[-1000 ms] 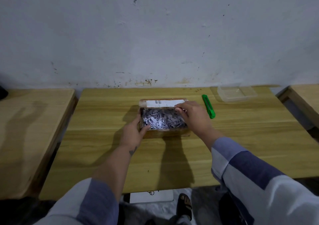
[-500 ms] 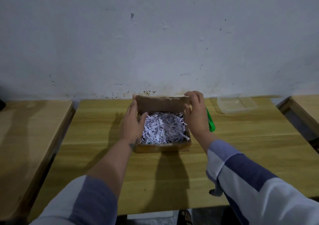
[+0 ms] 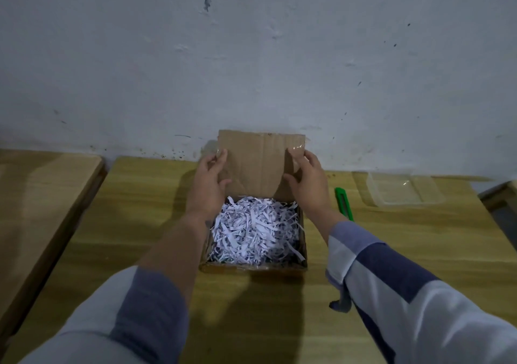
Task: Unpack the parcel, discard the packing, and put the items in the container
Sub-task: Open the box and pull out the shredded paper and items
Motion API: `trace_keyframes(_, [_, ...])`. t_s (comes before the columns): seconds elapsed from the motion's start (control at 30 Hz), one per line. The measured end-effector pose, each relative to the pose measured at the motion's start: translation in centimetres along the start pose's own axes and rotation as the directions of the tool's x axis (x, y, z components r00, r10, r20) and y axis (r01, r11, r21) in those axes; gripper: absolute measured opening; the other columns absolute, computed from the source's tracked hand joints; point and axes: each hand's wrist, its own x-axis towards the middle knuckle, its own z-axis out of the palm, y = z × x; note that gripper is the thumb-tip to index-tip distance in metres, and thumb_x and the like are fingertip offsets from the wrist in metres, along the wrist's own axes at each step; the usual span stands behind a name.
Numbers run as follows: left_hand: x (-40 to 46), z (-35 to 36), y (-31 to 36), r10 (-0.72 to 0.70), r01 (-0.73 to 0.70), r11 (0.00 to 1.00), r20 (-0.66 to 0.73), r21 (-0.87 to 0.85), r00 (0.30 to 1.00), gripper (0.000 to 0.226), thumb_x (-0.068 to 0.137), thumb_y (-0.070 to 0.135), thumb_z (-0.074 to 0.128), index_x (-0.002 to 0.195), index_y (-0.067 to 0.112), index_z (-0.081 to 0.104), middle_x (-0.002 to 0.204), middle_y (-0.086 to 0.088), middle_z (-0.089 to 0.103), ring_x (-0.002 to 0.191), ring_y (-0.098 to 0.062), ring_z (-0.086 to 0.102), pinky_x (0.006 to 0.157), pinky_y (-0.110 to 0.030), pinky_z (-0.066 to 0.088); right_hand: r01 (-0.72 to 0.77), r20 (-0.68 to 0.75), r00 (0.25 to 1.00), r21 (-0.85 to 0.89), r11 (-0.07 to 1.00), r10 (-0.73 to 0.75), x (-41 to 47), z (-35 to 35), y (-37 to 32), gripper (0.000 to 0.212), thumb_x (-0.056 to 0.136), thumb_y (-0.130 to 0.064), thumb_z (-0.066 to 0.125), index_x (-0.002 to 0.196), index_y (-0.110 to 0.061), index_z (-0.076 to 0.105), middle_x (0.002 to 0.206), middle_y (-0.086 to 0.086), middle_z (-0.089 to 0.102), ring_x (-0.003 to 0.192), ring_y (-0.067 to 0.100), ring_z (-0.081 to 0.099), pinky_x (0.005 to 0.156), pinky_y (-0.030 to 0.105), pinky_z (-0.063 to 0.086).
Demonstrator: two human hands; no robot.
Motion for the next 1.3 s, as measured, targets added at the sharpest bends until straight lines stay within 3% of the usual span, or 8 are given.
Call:
trace_keyframes(0.1, [0.4,0.7,-0.6,-0.019,0.020,1.000,0.022,-0.017,1.000,0.060,0.093,0.010,0.056,0.145,0.030,0.033,0.155,0.003,0.025,0.138,-0.015,0.032,0.112,-0.028,0.027,-0.031,0.053,0.998,-0.006,1.000,0.031,0.8,0.1,0.6,0.052,0.087,-0.011,0.064,0.136,-0.021,0.049,0.148,0.009,0.039,0.111,0.023,0.056,0.103,0.030,0.042])
trace_keyframes(0.3, [-0.5,0.0,-1.7,0.184,-0.189,0.930,0.044,0.315,0.982,0.057,0.090,0.037,0.059,0.143,0.033,0.039,0.156,-0.001,0.019,0.140,-0.022,0.025,0.114,-0.048,0.028,0.075,0.045,0.997,-0.279,0.957,-0.065,-1.1,0.2,0.8,0.050,0.085,-0.019,0.065,0.134,-0.024,0.052,0.152,0.016,0.030,0.138,0.036,0.029,0.110,0.045,0.031])
trace_keyframes(0.4, [-2.0,-1.1,-1.5,0.298,-0.335,0.902,0.168,0.274,0.940,0.056,0.086,0.047,0.059,0.138,0.032,0.045,0.146,0.000,0.032,0.126,-0.018,0.042,0.106,-0.046,0.040,0.249,-0.019,0.962,-0.362,0.899,-0.274,-3.6,0.4,0.2,0.028,0.080,-0.015,0.067,0.108,-0.017,0.068,0.125,0.015,0.056,0.116,0.035,0.050,0.092,0.047,0.046])
trace_keyframes(0.5, [-3.7,-2.0,-1.5,0.256,-0.352,0.920,0.417,0.173,0.872,0.063,0.082,0.053,0.062,0.138,0.031,0.045,0.137,0.007,0.041,0.118,-0.011,0.048,0.099,-0.037,0.047,0.335,0.189,0.934,-0.161,0.928,-0.304,-5.8,0.4,-0.2,0.020,0.083,-0.020,0.067,0.102,-0.015,0.071,0.104,0.007,0.065,0.098,0.028,0.058,0.080,0.040,0.051])
trace_keyframes(0.63, [-4.4,-2.1,-1.2,0.116,-0.366,0.886,0.629,0.284,0.769,0.111,0.065,0.055,0.078,0.152,0.029,0.013,0.157,0.008,0.018,0.137,-0.016,0.032,0.108,-0.032,0.034,0.245,0.644,0.764,-0.267,0.932,-0.016,-7.2,0.9,-0.5,0.087,0.072,-0.053,0.072,0.145,-0.025,0.032,0.151,0.009,0.033,0.139,0.031,0.028,0.115,0.041,0.025])
trace_keyframes(0.73, [-4.3,-1.0,-0.6,0.066,-0.438,0.814,0.688,0.381,0.722,0.123,0.064,0.050,0.081,0.153,0.020,0.001,0.160,0.002,0.010,0.143,-0.020,0.023,0.111,-0.032,0.031,0.334,0.700,0.713,-0.391,0.858,0.042,-6.8,2.1,-0.6,0.110,0.067,-0.054,0.076,0.149,-0.032,0.007,0.154,0.009,0.025,0.140,0.036,0.026,0.115,0.046,0.026])
trace_keyframes(0.9, [-4.7,1.6,-0.3,-0.025,-0.431,0.752,0.675,0.499,0.738,0.113,0.072,0.047,0.076,0.152,0.010,0.005,0.154,-0.011,0.026,0.135,-0.029,0.036,0.108,-0.036,0.036,0.382,0.691,0.718,-0.494,0.781,0.086,-6.0,3.3,-1.1,0.103,0.071,-0.039,0.076,0.148,-0.029,0.009,0.151,0.009,0.032,0.130,0.039,0.038,0.107,0.045,0.039])
trace_keyframes(1.3, [-5.8,3.2,0.3,-0.031,-0.208,0.893,0.517,0.398,0.855,0.080,0.078,0.015,0.072,0.147,0.022,0.031,0.132,-0.009,0.051,0.118,-0.031,0.052,0.092,-0.040,0.046,0.276,0.564,0.824,-0.475,0.836,0.048,-7.0,2.8,-1.9,0.073,0.078,-0.013,0.063,0.141,-0.028,0.028,0.111,0.010,0.064,0.097,0.033,0.063,0.074,0.037,0.050])
